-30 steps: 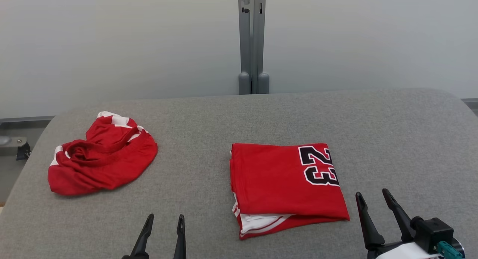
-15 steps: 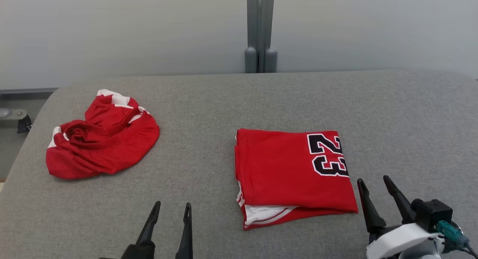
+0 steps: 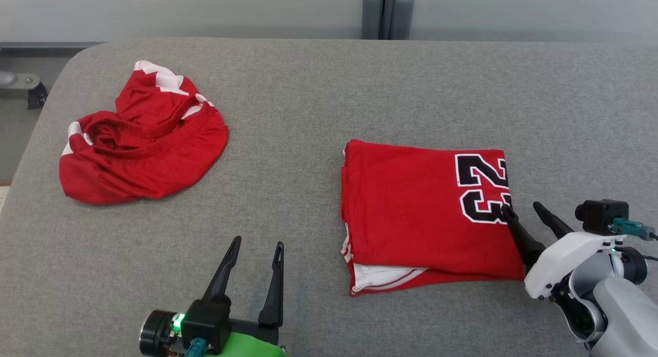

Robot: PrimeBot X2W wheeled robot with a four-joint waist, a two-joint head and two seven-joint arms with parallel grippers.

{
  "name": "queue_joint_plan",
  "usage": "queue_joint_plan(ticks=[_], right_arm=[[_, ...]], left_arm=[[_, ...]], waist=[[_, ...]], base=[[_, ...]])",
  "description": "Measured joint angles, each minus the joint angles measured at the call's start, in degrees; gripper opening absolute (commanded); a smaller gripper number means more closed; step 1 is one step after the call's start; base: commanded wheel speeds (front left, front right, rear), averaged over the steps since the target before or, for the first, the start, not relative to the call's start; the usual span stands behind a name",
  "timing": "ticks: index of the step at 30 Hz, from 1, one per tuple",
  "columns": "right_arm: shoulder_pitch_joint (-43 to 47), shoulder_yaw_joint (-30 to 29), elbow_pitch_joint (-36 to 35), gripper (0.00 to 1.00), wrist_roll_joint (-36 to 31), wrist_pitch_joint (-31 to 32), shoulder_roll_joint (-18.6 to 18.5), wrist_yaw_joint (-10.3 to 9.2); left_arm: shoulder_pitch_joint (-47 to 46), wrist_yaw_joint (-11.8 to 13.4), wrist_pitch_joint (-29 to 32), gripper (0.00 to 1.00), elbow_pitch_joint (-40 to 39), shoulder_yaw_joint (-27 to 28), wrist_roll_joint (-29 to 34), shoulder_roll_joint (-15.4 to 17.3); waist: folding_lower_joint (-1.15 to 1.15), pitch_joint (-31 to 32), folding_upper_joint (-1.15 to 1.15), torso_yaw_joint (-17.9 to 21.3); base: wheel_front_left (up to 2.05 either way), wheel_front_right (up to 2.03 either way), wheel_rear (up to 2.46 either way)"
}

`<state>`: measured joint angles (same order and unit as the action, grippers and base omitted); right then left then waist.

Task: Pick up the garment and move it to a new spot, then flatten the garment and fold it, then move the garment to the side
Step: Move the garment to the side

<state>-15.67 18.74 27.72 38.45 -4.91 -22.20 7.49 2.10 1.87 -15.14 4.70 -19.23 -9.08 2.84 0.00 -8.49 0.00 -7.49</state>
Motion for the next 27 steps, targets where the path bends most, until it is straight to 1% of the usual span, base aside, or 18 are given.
queue_joint_plan(ticks=[6, 7, 8, 9, 14, 20, 27], right_arm=[[-2.2, 3.6, 1.0, 1.00, 5.8, 5.1, -2.6, 0.00], [-2.3, 4.2, 1.0, 0.48, 6.4, 5.7, -3.0, 0.00], [-2.6, 4.8, 1.0, 0.04, 6.7, 6.1, -3.4, 0.00], [-2.9, 5.3, 1.0, 0.00, 6.9, 6.2, -3.8, 0.00], [-4.7, 6.2, 0.7, 0.00, 7.2, 3.9, -6.1, 0.07], [-8.0, 5.1, 1.7, 0.00, 5.3, 1.8, -10.7, 0.07], [-16.8, 2.2, 4.1, 0.00, 2.1, 0.9, -17.4, 0.05]], left_arm=[[-1.1, 0.4, 0.0, 1.00, 0.2, -0.3, -0.4, 0.0], [-1.2, 0.4, 0.0, 1.00, 0.2, -0.3, -0.4, 0.0], [-1.5, 0.5, 0.0, 1.00, 0.2, -0.3, -0.4, 0.0], [-1.6, 0.5, 0.0, 1.00, 0.2, -0.3, -0.4, 0.0], [-2.8, 0.7, 0.0, 1.00, 0.2, -0.6, 0.1, 0.0], [-4.6, 0.5, 0.0, 1.00, -1.0, -1.2, 0.8, 0.0], [-8.8, -0.9, 0.0, 1.00, -2.8, -2.2, 3.5, 0.0]], waist=[[0.00, -2.6, 0.00, -1.7], [0.00, -2.9, 0.00, -1.8], [0.00, -3.3, 0.00, -1.8], [0.00, -3.6, 0.00, -1.9], [0.00, -5.4, 0.00, -1.5], [0.00, -8.0, 0.00, 0.1], [0.00, -13.0, 0.00, 2.9]], base=[[0.00, 0.00, 0.00], [0.00, 0.00, 0.00], [0.00, 0.00, 0.00], [0.00, 0.00, 0.00], [0.00, 0.00, 0.00], [0.00, 0.00, 0.00], [0.00, 0.00, 0.00]])
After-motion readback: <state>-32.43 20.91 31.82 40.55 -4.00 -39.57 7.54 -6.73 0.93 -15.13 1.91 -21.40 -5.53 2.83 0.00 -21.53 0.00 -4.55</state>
